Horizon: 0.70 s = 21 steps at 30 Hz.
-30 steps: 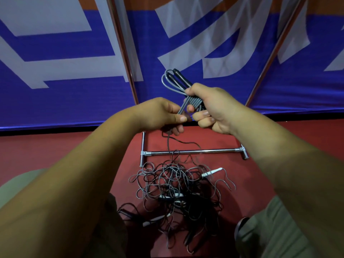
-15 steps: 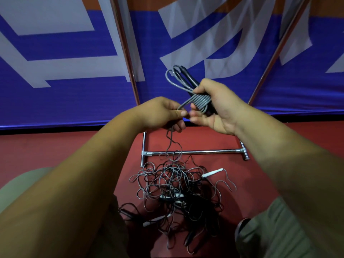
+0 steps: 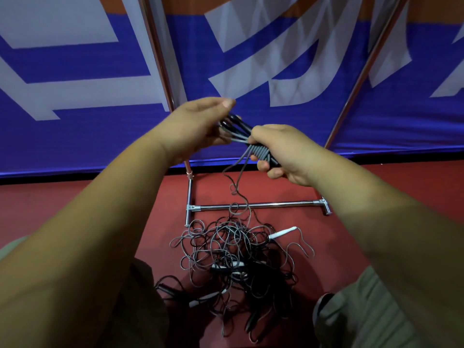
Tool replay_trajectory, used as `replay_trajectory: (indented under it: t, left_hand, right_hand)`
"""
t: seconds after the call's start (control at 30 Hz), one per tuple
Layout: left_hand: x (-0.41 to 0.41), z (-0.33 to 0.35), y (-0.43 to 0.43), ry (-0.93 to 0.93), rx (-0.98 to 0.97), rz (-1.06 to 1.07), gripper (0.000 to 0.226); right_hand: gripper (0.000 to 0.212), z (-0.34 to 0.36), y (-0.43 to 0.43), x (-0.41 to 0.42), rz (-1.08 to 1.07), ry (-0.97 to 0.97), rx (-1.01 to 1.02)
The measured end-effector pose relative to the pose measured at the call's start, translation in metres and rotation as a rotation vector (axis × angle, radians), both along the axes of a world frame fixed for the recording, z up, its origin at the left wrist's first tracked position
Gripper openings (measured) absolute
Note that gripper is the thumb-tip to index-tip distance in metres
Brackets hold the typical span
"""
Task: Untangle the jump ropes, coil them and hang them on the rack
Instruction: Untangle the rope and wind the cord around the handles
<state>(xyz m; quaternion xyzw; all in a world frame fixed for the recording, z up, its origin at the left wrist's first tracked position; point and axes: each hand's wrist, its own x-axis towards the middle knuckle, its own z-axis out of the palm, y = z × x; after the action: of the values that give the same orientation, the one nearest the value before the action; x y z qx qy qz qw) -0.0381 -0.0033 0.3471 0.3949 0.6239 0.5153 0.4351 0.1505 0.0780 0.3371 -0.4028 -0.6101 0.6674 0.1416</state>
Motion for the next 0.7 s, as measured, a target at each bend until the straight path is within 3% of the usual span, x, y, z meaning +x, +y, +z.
replay_trajectory:
  t: [0.1, 0.37, 0.7]
  left_hand:
    - [0.002, -0.009, 0.0, 0.203, -0.029, -0.013, 0.024]
    - [0.004, -0.016, 0.0, 0.105, 0.021, 0.022, 0.021]
    - [0.004, -0.009, 0.002, 0.114, 0.07, 0.069, 0.021]
  right_hand:
    - [0.012, -0.002, -0.004, 0.0, 0.059, -0.051, 0.065]
    - [0.016, -0.002, -0.01, 0.002, 0.04, -0.021, 0.036]
    - [0.029, 0.007, -0.002, 0.007, 0.167, 0.004, -0.212]
